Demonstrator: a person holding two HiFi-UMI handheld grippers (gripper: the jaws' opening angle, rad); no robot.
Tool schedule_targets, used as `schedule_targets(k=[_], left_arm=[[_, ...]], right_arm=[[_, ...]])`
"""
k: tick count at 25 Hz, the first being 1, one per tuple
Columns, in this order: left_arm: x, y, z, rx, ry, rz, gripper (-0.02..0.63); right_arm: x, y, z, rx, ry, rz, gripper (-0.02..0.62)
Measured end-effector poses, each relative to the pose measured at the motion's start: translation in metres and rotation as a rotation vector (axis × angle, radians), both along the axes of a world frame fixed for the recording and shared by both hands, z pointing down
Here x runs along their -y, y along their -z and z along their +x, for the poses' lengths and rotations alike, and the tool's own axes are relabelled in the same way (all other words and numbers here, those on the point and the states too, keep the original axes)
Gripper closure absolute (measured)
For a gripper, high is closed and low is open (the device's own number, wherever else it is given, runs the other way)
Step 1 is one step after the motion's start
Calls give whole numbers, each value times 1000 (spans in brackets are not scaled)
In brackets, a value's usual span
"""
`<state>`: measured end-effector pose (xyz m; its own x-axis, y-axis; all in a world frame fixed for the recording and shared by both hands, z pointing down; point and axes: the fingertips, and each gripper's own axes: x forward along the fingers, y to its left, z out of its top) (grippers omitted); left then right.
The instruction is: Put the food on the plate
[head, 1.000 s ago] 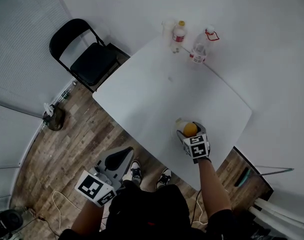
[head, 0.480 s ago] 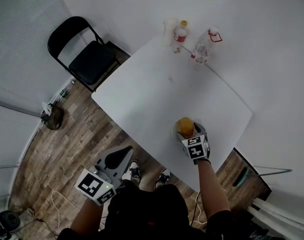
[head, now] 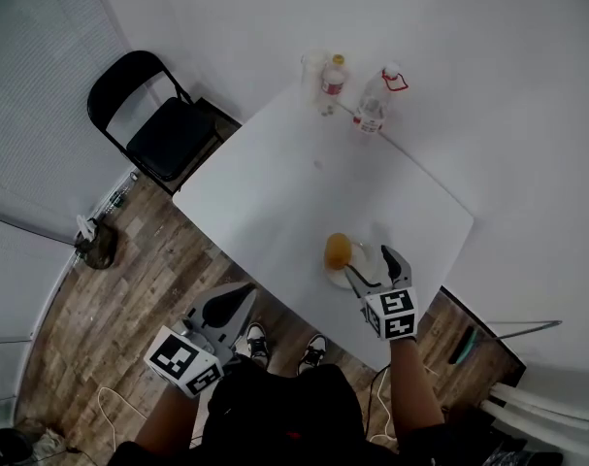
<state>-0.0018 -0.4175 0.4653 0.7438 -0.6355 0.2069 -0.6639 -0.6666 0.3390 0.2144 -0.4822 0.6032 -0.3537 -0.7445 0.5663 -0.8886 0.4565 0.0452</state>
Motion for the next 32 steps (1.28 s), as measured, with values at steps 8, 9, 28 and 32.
schedule_targets(k=[8,9,28,32], left_arm=[[-19,39,21,-18,-69,89,583],[-22,44,24,-20,-77,102,583],[-73,133,35,-22,-87,334,583],[-76,136,36,-16,-89,340,583]], right_arm=[[-64,144,25,175,-126,337,448],[-74,156,28,183,-135,367,483],[-190,281,37,176,-137,640,571],[-189,279,38,170,-136,626,571]])
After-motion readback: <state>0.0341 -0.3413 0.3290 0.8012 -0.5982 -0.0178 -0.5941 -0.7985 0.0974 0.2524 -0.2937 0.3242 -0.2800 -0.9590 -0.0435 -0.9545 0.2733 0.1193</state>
